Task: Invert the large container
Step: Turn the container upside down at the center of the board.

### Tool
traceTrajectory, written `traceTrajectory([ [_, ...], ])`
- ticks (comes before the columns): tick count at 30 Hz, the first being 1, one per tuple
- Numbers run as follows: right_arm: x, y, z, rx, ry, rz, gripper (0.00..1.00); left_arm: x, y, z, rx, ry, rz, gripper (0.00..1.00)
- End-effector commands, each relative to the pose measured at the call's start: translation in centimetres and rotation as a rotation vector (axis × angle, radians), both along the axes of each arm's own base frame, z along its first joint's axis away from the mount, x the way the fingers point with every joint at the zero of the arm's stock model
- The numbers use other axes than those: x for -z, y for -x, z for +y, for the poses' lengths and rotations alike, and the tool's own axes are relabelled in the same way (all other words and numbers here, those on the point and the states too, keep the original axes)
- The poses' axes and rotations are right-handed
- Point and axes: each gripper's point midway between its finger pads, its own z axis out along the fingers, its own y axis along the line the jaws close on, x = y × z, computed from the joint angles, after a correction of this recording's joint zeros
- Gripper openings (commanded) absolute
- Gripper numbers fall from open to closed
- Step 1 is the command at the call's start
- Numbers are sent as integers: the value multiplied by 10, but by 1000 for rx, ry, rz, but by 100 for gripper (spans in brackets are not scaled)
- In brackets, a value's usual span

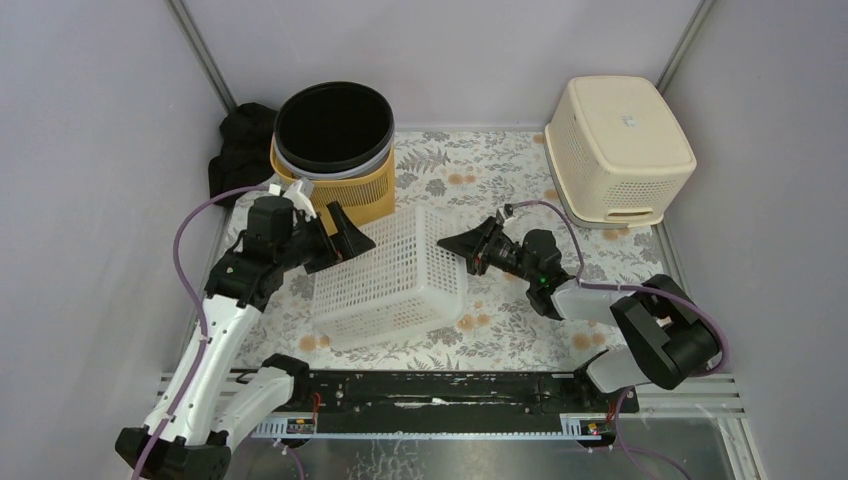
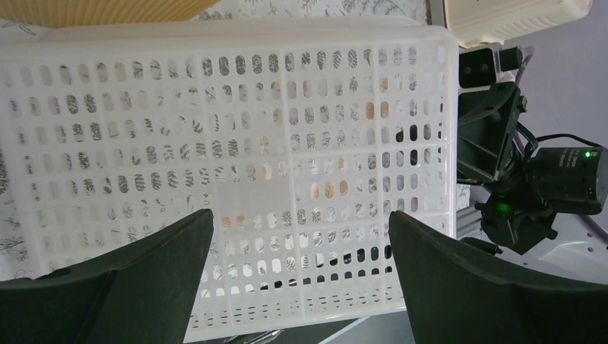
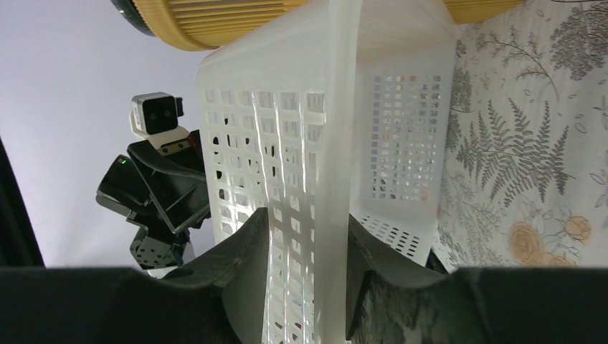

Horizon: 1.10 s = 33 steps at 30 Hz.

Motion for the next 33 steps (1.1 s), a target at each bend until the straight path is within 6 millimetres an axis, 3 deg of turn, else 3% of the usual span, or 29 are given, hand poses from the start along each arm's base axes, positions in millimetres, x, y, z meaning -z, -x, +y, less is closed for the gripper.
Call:
traceTrajectory([
  [1,66,8,-5,-45,178,95,42,-2,-10,-8,-8,13,-43,100],
  [5,76,10,-6,-60,178,110,47,6,-10,-10,-8,1,-34,100],
  [14,101,16,-7,-81,141,165,47,19,-10,-14,-8,-6,-13,100],
  [33,121,21,-5,-106,74,201,46,34,-10,-24,0,-23,11,100],
])
